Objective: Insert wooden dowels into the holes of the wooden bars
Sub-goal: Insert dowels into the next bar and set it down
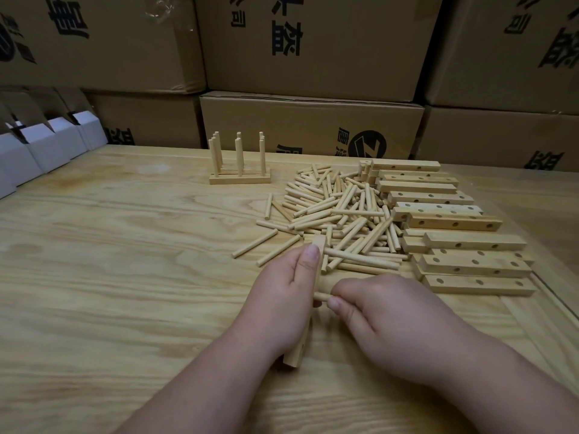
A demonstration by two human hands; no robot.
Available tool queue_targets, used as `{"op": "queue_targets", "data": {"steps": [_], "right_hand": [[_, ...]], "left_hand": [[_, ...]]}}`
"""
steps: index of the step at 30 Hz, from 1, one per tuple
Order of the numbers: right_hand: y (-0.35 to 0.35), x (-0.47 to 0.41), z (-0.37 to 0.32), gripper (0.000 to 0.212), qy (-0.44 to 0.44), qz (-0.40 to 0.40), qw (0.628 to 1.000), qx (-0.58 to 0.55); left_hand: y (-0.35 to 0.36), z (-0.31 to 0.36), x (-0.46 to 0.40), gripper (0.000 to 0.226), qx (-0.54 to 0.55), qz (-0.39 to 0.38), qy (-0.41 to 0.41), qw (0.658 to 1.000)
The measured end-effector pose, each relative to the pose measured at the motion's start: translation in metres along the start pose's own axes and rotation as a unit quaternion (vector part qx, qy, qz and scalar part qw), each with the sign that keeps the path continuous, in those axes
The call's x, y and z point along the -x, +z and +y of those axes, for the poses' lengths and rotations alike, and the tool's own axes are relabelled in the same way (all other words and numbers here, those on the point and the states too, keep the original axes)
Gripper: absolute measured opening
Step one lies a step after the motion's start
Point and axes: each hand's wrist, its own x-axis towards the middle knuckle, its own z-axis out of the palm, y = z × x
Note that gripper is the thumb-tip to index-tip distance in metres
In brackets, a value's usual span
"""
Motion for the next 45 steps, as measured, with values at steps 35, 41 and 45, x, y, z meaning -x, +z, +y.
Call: {"op": "queue_targets", "data": {"steps": [35,41,45], "right_hand": [[0.009,0.0,-0.002,0.029,0.007,0.03,0.999,0.007],[0.004,-0.002,0.003,0.029,0.005,-0.013,1.0,-0.008],[0.006,-0.002,0.001,0.029,0.006,-0.002,1.0,-0.009]], "left_hand": [[0.006,0.0,-0.002,0.045,-0.053,0.033,-0.011,0.998],[0.006,0.002,-0.002,0.045,-0.048,0.021,-0.007,0.999],[0.005,0.002,-0.003,0.044,-0.045,0.015,-0.004,0.999]]}}
